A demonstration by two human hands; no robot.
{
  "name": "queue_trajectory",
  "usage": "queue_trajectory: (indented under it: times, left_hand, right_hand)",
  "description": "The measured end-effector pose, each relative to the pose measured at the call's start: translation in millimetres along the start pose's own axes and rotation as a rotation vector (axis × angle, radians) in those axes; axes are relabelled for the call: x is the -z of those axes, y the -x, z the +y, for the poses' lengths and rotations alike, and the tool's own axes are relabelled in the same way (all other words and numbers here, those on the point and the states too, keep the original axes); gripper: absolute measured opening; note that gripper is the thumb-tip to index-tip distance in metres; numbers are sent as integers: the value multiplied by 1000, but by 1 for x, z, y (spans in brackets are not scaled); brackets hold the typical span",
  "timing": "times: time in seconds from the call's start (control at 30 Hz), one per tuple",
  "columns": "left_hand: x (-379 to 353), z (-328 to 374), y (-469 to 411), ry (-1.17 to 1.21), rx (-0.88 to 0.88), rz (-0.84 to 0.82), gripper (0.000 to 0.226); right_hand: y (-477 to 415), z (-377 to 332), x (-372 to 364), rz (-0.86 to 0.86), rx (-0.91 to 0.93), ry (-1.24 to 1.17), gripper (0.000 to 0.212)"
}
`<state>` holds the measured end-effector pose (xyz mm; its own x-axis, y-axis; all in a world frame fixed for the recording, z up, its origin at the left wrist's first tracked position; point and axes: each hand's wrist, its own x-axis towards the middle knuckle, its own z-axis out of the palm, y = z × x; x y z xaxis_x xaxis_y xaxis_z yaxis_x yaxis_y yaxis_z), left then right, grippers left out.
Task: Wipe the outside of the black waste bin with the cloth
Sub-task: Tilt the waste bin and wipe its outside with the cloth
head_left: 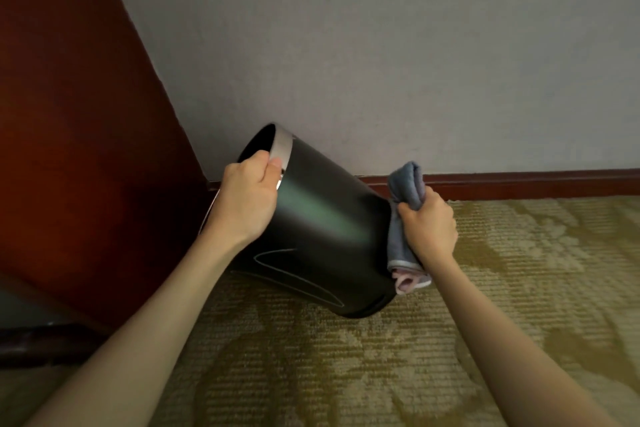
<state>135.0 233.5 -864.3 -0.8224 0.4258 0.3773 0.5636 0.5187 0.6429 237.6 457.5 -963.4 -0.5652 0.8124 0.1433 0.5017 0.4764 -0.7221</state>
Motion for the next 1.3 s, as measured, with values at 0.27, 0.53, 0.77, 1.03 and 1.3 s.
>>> queue_trajectory:
  times: [0.27,0.53,0.77,1.03,1.3]
  left_hand:
    - [-28,42,13,-75,-210,-151,29]
    - [-70,84,37,-113,-303,-274,27]
    - [-114,125,79,-204,-490,-411,15]
    - [-83,98,83,-312,-855,-341,34]
    - [-27,28,34,-533,-945,-424,40]
  right_hand:
    - [-20,50,13,-158,-254,115,34]
    - [4,113,43,-160,-408,60,24]
    - [6,140,69,-70,-484,-147,23]
    - [14,163,75,-32,-611,-238,20]
    - [27,153,56,-44,-660,-238,29]
